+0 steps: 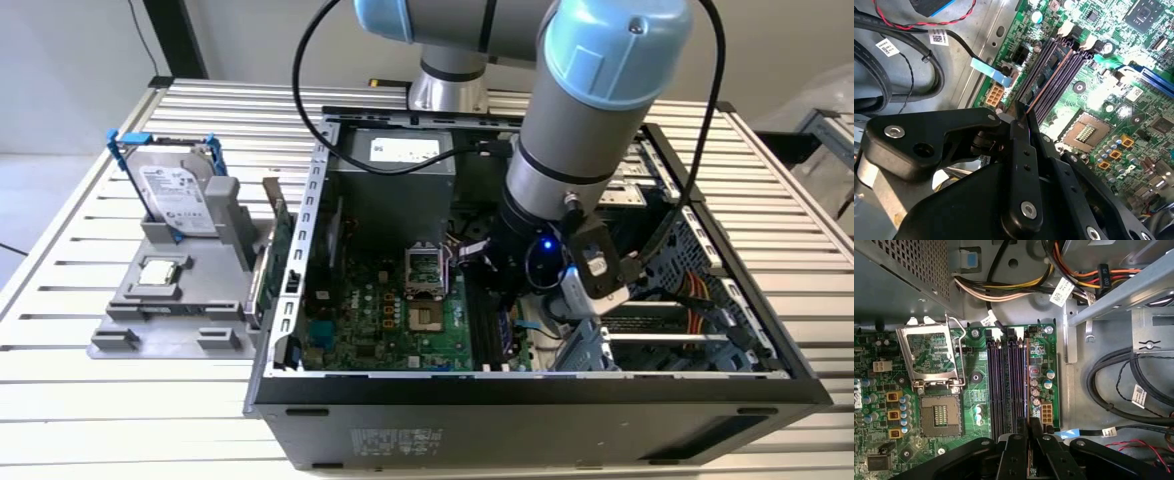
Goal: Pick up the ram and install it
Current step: 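Insert the ram into the slot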
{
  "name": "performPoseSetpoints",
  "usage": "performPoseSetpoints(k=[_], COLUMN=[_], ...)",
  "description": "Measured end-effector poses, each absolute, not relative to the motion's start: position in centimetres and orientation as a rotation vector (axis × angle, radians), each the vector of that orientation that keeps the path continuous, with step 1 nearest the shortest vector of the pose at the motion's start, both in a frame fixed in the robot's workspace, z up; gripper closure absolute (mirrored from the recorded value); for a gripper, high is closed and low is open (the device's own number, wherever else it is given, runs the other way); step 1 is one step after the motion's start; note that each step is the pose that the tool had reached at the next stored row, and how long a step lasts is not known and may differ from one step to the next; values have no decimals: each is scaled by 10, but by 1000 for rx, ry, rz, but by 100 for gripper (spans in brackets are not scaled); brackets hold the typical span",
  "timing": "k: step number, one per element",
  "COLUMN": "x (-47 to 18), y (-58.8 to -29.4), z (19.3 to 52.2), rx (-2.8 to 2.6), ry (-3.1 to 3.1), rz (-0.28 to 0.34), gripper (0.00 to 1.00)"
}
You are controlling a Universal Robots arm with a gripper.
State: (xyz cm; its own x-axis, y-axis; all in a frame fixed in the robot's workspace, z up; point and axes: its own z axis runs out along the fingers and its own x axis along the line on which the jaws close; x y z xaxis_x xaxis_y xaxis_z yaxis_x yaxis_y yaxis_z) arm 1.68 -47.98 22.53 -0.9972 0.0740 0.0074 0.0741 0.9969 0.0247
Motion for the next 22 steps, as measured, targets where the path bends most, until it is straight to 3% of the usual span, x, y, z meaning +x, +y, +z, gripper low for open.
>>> performPoseSetpoints(k=[22], x=[15], y=[-480], z=[222], rx=[-96], ry=[-3131], rz=[-39], gripper=[100])
